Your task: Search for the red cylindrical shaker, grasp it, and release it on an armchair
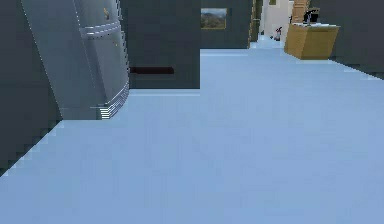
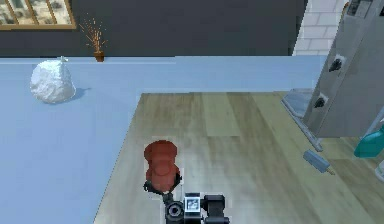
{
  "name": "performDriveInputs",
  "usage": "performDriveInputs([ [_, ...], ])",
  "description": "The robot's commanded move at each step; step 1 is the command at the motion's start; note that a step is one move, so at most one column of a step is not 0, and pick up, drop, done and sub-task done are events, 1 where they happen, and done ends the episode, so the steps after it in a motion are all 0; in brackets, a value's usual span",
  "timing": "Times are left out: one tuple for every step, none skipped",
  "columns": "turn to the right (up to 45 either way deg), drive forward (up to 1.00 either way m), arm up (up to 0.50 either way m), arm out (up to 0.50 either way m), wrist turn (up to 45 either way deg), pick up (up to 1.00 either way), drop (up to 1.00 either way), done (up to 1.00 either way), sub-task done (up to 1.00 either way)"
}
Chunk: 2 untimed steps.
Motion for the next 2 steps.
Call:
performDriveInputs([
  [0.0,0.00,0.10,0.00,0.0,0.00,0.00,0.00,0.00],
  [0.0,0.00,0.16,0.00,0.0,0.00,0.00,0.00,0.00],
])
